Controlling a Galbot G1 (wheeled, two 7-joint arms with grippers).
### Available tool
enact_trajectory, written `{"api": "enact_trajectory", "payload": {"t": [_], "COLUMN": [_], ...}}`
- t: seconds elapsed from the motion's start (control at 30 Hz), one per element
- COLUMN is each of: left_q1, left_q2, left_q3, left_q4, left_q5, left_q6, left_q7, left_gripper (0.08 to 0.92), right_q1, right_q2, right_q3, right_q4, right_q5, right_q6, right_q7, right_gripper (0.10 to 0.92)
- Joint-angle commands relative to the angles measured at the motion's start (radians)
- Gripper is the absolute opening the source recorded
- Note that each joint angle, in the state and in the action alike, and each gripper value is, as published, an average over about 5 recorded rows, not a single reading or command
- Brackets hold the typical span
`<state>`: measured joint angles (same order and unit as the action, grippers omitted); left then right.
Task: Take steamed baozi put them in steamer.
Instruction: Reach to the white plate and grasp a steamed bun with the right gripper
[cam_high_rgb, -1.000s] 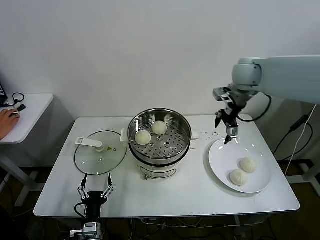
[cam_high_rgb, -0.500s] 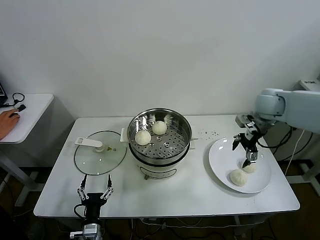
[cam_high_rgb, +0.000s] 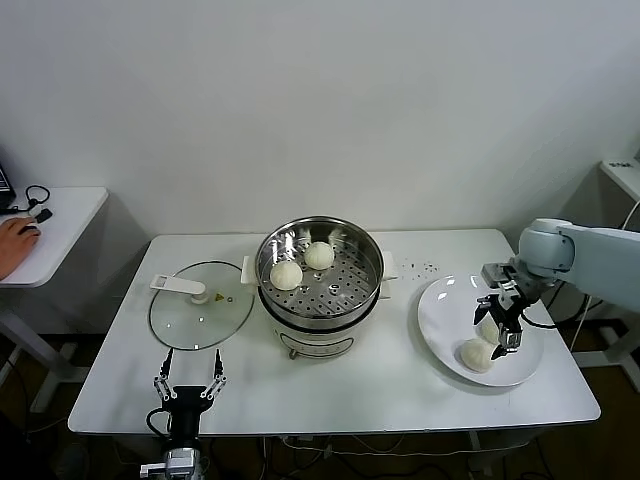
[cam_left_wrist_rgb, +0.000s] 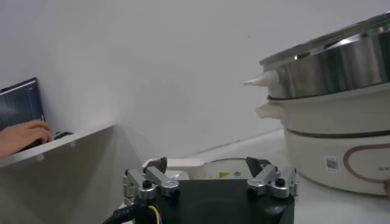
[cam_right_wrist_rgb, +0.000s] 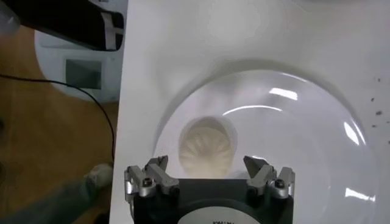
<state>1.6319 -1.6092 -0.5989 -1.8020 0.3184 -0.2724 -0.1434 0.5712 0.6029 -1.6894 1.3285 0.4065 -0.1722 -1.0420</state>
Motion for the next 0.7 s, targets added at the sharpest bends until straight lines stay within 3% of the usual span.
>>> {"api": "enact_trajectory", "payload": {"t": [0.03, 0.7], "left_q1": [-0.001, -0.002], "left_q2": [-0.049, -0.049], "left_q3": [0.000, 0.003], "left_q4": [0.003, 0.005], "left_q5": [0.003, 0.003], "left_q6": [0.001, 0.003], "left_q7": [0.000, -0.005], "left_gripper": [0.823, 0.823], "right_q1": [-0.142, -0.247], "right_q2": [-0.029, -0.005], "right_q3": [0.126, 0.210], "right_q4": [-0.035, -0.077], "right_q5": [-0.059, -0.098], "right_q6": [-0.004, -0.022], "right_q7": [0.010, 0.033], "right_gripper": [0.823, 0.823]}}
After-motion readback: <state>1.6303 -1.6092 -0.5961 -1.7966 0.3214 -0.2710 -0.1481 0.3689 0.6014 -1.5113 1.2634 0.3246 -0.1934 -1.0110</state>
